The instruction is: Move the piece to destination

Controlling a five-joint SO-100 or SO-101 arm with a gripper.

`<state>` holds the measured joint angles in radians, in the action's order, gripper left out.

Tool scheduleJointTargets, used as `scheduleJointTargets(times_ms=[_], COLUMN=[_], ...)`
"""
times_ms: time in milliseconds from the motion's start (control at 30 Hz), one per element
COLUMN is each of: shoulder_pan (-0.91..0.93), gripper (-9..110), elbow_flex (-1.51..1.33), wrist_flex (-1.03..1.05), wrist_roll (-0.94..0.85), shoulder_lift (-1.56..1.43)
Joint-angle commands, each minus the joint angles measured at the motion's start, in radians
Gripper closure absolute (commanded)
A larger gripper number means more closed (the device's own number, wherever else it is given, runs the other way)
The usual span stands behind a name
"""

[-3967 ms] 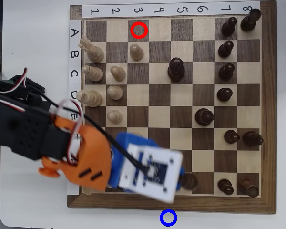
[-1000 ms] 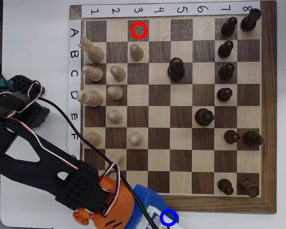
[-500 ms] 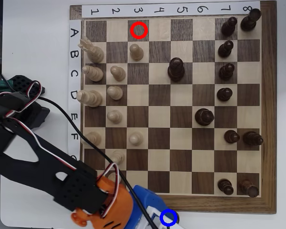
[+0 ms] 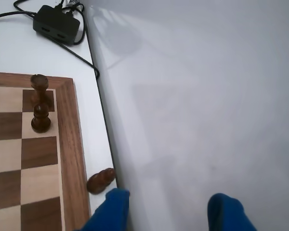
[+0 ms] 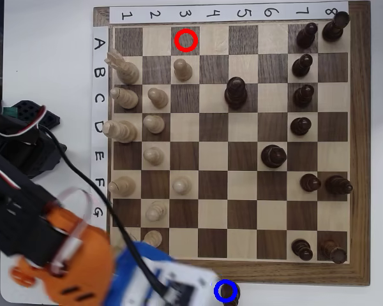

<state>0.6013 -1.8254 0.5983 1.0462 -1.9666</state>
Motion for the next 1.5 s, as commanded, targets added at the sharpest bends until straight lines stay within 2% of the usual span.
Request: scheduleJointTargets(times_ms=[0, 167, 200, 467, 767, 967, 1467], shoulder_pan=[0.1, 0.33, 0.38, 0.675, 0.937, 1.034, 1.017], gripper=[90, 99, 101, 101, 101, 100, 97], elbow_flex=[-0.063, -0.169, -0.192, -0.311, -0.552, -0.687, -1.121], wrist_flex=[0.13, 0.21, 0.21, 0.339, 0.333, 0.287, 0.318], wrist_roll=[-0.348, -0.658, -0.684, -0.92, -1.002, -1.025, -1.049], shoulder_lift=[-0.54, -0.692, -0.716, -0.831, -1.042, -1.118, -1.414])
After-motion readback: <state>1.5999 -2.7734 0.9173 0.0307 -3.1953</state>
